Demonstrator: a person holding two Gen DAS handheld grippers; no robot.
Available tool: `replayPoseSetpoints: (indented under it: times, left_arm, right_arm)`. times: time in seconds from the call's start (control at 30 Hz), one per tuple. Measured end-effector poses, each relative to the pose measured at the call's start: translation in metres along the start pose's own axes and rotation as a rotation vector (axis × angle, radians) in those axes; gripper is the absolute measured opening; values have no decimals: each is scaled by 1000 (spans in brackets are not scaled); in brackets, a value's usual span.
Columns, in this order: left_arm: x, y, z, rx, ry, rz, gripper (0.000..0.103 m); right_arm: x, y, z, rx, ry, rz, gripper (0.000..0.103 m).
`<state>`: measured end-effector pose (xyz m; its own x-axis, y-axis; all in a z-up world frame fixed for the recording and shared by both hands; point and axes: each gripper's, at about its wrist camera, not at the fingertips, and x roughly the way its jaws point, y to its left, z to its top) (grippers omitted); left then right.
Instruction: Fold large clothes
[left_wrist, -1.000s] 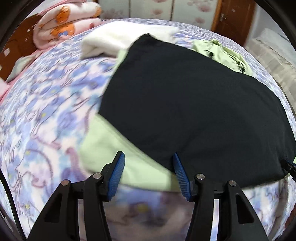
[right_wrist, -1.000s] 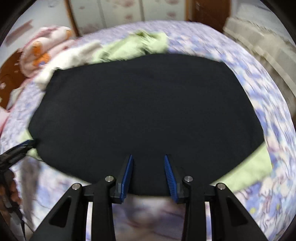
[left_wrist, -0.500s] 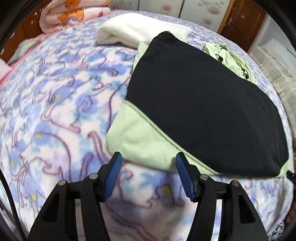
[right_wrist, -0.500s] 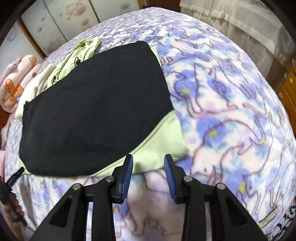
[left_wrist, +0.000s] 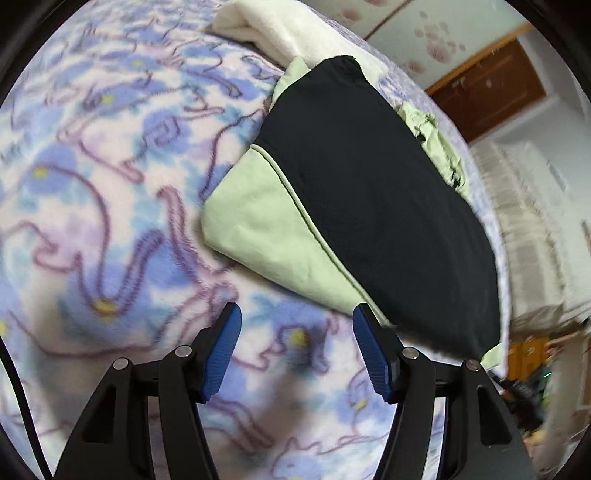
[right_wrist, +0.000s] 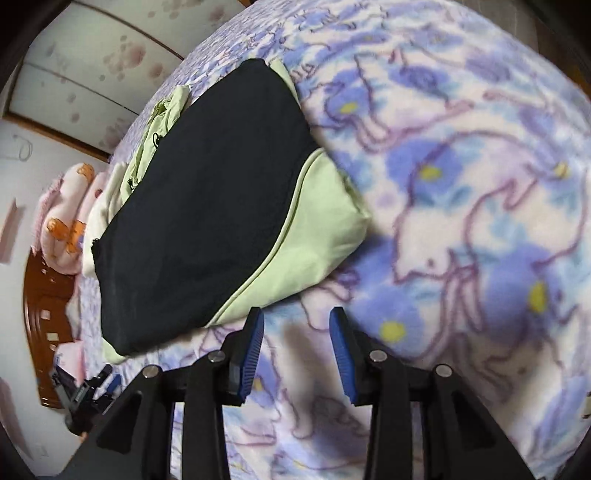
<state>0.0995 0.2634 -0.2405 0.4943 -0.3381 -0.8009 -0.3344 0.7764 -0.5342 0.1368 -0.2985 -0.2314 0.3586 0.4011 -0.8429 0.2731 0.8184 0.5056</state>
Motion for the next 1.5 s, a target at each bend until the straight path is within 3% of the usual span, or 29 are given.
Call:
replayPoseSetpoints:
  times: [0.17,0.47,0.5,0.57,0.6,0.67,0.83,0.97,1.33,1.5]
  left_arm:
    - [13,8,7,-71,-47,-81,62]
    - [33,-8,32,-99,-107,-123,61]
    - [35,-10,35,-110,-115,-129,55]
    - [37,-14,38,-115,-113,-102,11]
    - [37,-17,39,-118,-117,-89,10]
    - [32,-26,38,-86,-138,-44,5]
    - [9,-47,35,-23,-180,29,3]
    - [-12,-55,28,17,-195,78,2]
    - [-57,-31,-19,40,-116,124,2]
    - [-59,-23,-38,60,-80,146,2]
  right_arm:
    - [10,6,8,-11,-22,27,37]
    - [31,16,30,15,-70,55,39]
    - [33,18,32,16,-75,59,39]
    - [32,22,34,15,-92,48,33]
    - [31,23,33,14,-99,29,20]
    - [28,27,32,3,-111,-2,12]
    - [8,53,24,-89,-143,-97,5]
    - [-11,63,17,-116,-151,-121,4]
    - [-33,54,-30,-124,-46,-196,4]
    - [-35,43,-44,-107,-13,-205,4]
